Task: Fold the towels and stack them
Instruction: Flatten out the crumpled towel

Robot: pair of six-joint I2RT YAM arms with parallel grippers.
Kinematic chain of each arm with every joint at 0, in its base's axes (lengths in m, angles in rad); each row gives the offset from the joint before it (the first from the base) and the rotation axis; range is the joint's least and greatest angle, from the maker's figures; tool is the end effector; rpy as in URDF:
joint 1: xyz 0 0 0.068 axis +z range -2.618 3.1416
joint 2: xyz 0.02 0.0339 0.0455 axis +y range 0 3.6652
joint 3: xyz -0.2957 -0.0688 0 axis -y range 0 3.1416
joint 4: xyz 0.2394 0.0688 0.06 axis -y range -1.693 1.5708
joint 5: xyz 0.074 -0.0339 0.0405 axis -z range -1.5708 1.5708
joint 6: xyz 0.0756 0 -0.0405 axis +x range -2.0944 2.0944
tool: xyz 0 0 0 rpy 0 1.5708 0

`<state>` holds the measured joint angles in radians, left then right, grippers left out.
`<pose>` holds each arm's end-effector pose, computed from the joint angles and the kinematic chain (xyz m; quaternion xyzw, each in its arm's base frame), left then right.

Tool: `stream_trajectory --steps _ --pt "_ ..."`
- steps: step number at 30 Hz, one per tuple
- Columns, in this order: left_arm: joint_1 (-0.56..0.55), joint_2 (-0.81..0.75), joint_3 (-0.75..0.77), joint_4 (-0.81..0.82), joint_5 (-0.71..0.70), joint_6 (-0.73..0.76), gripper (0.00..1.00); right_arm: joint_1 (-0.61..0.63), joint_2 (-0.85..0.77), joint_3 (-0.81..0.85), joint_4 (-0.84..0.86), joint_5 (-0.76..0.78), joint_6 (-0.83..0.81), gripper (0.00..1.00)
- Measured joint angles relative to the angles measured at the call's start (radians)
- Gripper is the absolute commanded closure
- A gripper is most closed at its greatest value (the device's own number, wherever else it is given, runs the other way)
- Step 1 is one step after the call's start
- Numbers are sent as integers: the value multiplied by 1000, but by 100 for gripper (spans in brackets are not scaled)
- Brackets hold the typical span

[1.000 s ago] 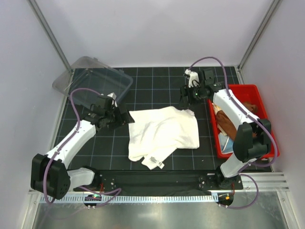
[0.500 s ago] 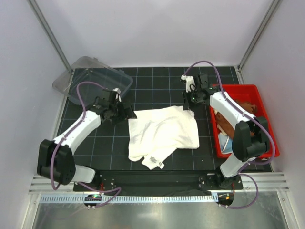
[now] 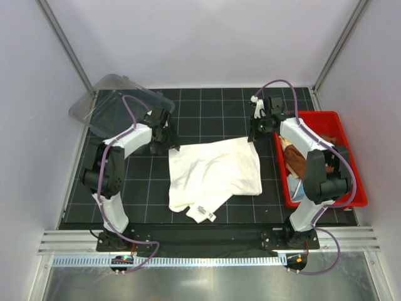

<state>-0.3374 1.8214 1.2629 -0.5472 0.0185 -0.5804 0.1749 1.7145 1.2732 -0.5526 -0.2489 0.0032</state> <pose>0.3725 -0.1322 0.1903 -0.1158 0.9661 -0.1101 0.2026 0.3757 0.0853 0.2347 -0.1167 0.9447 0.1436 0.2706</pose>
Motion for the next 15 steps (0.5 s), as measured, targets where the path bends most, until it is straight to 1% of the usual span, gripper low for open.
stream_trajectory --steps 2,3,9,15 --pt "5 39 12 -1 -5 8 26 0 0 0 2 -2 0 99" --pt "5 53 20 -3 -6 10 30 0 0 0 5 -4 0 99" --pt "-9 115 68 19 19 8 41 0 0 0 10 -16 7 99" --pt "-35 143 89 35 26 6 44 0 0 0 13 -21 12 99"
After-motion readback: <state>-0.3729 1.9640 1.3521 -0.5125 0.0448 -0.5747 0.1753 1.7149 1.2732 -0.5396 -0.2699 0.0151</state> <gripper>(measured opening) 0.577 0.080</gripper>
